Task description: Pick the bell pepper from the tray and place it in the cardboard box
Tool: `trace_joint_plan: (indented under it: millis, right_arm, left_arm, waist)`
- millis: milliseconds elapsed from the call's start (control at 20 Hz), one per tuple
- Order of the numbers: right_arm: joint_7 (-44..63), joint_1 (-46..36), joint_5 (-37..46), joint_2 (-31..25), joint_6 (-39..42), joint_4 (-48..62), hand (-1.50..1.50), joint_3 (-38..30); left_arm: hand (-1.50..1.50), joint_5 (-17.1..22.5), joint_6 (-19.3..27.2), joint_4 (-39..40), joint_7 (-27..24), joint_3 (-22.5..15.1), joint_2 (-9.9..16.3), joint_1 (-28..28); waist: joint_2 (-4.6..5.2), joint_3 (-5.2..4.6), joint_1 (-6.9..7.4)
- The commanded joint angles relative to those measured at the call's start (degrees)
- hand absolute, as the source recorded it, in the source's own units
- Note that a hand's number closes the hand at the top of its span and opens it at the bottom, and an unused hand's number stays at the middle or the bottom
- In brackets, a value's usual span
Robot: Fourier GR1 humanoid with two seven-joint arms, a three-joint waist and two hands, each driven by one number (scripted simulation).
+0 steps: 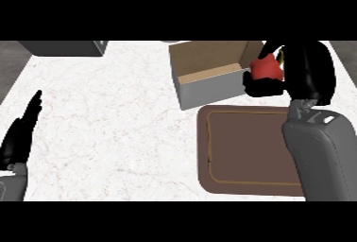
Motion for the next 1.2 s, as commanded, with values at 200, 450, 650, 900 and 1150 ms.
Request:
trace_joint_plan:
  millis: [200,450,650,900,1150]
  right_arm:
    - [-1.29,-16.56,-3.46,4.71,-8.33,23.39,1.50,-7.65]
    - [-7.76,-25.01,-5.09,4.06,-14.80,42.00,1.50,-11.82]
    - [-8.52,-30.82,-3.62,3.99,-20.73,54.40,1.50,-14.03]
    - [-10.62,-31.98,-1.73,2.20,-28.72,65.36,1.50,-15.97]
    - [-9.55,-34.65,-7.72,2.55,-28.05,71.66,-1.50,-22.08]
  left_arm:
    - [0.00,-0.18,-0.70,-2.42,1.55,0.77,0.69,0.41]
    - [0.00,-2.15,1.53,-0.49,-1.23,-1.20,-2.44,0.37]
    - [0.00,1.30,-4.06,-1.37,-1.27,1.46,2.10,-0.01]
    - [0.00,-1.56,-0.96,-0.86,1.22,-1.15,-1.04,-3.33]
    - [0.00,-1.24,-0.99,0.77,-1.70,-0.70,-1.26,-3.10]
  waist:
    - [0.14,0.03,0.63]
    - [0.55,0.01,1.17]
    - [0.82,0.01,2.25]
    - [1.55,0.04,2.99]
    - [1.86,0.03,3.54]
